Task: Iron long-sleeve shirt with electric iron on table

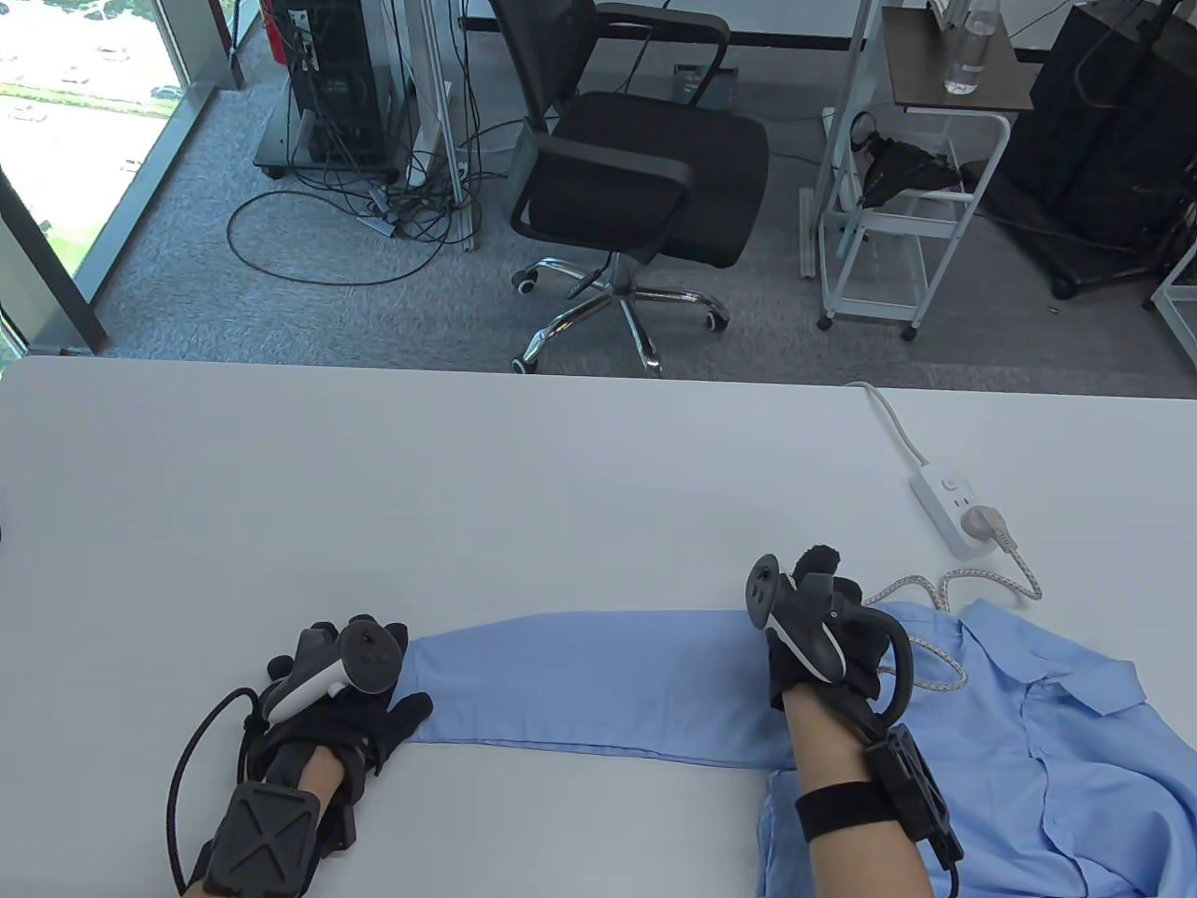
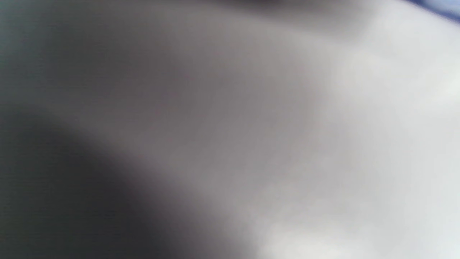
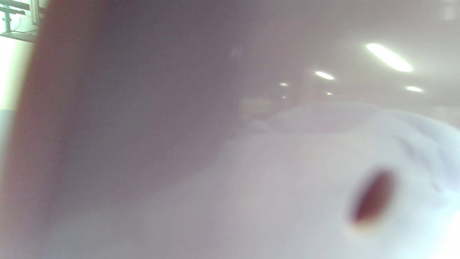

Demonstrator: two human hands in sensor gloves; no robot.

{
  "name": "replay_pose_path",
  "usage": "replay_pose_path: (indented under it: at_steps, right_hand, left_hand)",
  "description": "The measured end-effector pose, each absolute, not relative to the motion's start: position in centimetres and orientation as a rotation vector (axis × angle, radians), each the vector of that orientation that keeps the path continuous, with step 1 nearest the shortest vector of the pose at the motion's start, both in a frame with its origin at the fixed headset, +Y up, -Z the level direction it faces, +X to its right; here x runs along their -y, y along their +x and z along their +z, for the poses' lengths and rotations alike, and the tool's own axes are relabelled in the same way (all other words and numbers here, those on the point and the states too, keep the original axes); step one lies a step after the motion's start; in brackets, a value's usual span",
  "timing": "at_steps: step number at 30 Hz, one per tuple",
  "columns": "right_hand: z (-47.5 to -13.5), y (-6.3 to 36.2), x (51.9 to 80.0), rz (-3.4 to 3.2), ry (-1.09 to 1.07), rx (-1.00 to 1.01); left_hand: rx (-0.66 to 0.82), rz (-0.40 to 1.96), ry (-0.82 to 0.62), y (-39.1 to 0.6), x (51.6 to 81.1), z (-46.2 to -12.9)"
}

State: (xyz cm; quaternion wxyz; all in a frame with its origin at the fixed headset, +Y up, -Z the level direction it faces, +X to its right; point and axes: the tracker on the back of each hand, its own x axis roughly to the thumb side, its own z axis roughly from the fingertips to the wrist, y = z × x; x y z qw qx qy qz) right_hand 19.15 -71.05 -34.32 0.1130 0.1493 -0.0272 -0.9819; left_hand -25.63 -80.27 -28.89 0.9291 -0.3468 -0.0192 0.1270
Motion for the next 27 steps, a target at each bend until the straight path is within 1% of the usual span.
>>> replay_pose_path:
  at_steps: [4,13,15,16,18,21,23,25,27]
  right_hand:
    - [-34.5,20.7,71.1,-2.873,0.503,0.090]
    - [-34.6,20.5,71.6,-2.837,0.518,0.066]
    - [-34.9,20.6,71.5,-2.850,0.526,0.109]
    - [-35.2,20.7,71.3,-2.857,0.535,0.163]
    - [-35.9,21.3,70.5,-2.934,0.586,0.386]
    - [-36.7,23.2,69.5,-3.110,0.634,0.586]
    - [-37.3,24.9,69.1,-3.241,0.757,0.798]
    - [-37.8,25.4,69.1,-3.272,0.753,0.928]
    - [-38.3,25.1,69.2,-3.197,0.698,0.999]
  left_hand:
    - [0.040,0.260,-0.712,-25.6,80.3,-28.9]
    - [0.040,0.259,-0.717,-25.6,80.2,-28.9]
    - [0.040,0.257,-0.716,-25.6,80.2,-28.9]
    - [0.039,0.255,-0.715,-25.6,80.2,-28.9]
    - [0.037,0.251,-0.712,-25.6,80.2,-28.9]
    - [0.035,0.240,-0.709,-25.5,80.2,-29.0]
    - [0.036,0.237,-0.718,-25.5,80.1,-29.0]
    - [0.036,0.240,-0.724,-25.5,80.1,-29.0]
    - [0.037,0.238,-0.721,-25.5,80.1,-29.0]
